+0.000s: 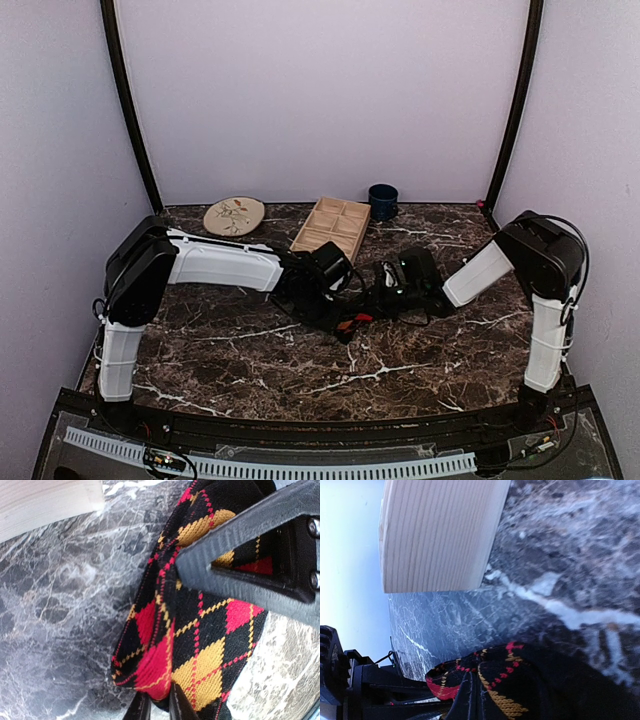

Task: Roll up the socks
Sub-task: Smooth out the sock at the center of the board.

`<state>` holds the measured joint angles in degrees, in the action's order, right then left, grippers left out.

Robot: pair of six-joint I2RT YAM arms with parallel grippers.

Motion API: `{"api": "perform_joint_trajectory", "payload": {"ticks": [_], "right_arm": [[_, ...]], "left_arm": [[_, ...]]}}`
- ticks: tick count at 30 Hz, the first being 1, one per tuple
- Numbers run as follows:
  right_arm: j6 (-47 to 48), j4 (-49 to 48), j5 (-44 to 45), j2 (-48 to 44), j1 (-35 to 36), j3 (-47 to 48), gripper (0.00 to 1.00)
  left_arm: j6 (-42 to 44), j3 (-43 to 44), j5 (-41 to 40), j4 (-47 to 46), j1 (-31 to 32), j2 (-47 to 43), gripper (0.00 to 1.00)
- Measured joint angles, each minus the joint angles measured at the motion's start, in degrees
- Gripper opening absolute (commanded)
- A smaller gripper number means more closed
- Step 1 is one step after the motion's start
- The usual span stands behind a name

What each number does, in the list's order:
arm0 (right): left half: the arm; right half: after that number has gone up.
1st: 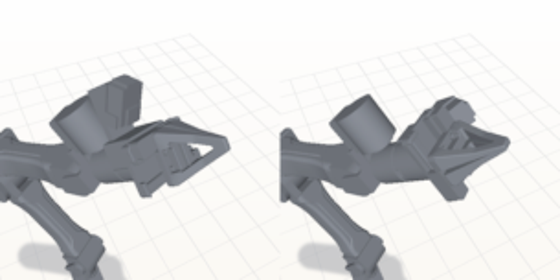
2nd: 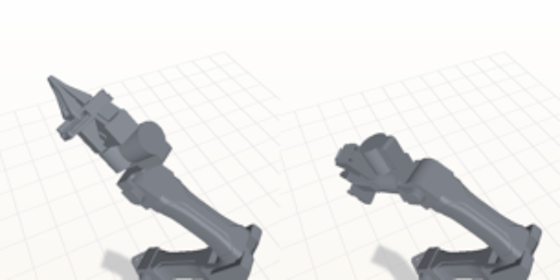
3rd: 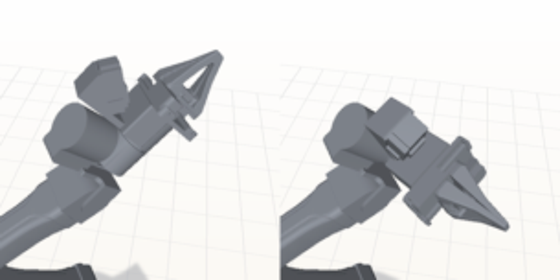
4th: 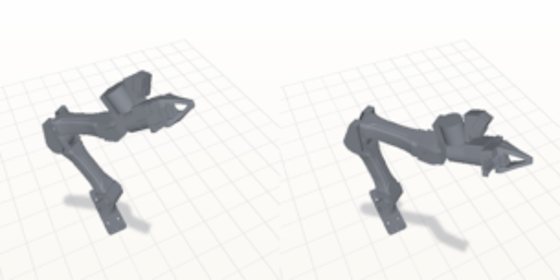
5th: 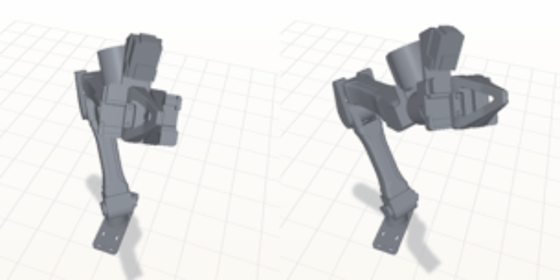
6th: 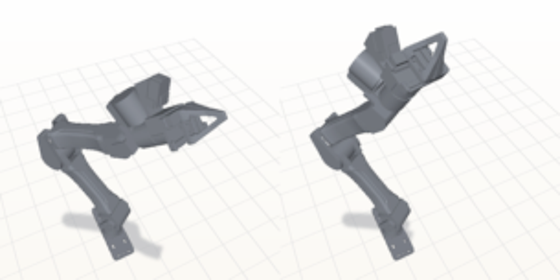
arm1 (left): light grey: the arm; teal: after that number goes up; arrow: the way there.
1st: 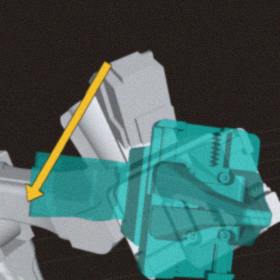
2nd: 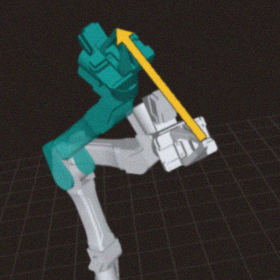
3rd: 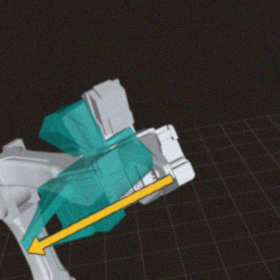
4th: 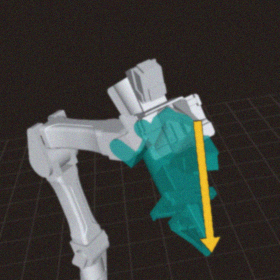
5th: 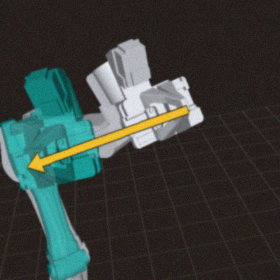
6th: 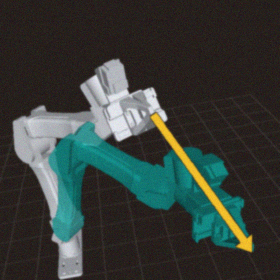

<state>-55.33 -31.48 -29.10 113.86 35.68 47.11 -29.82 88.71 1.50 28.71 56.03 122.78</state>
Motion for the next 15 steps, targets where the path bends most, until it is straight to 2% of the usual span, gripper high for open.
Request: {"api": "perform_joint_trajectory", "payload": {"ticks": [15], "right_arm": [[3.7, -0.6, -0.7, -0.9, -4.1, -1.8, 0.0]], "left_arm": [[0.0, 0.2, 0.7, -0.1, -0.3, 0.2, 0.15]]}}
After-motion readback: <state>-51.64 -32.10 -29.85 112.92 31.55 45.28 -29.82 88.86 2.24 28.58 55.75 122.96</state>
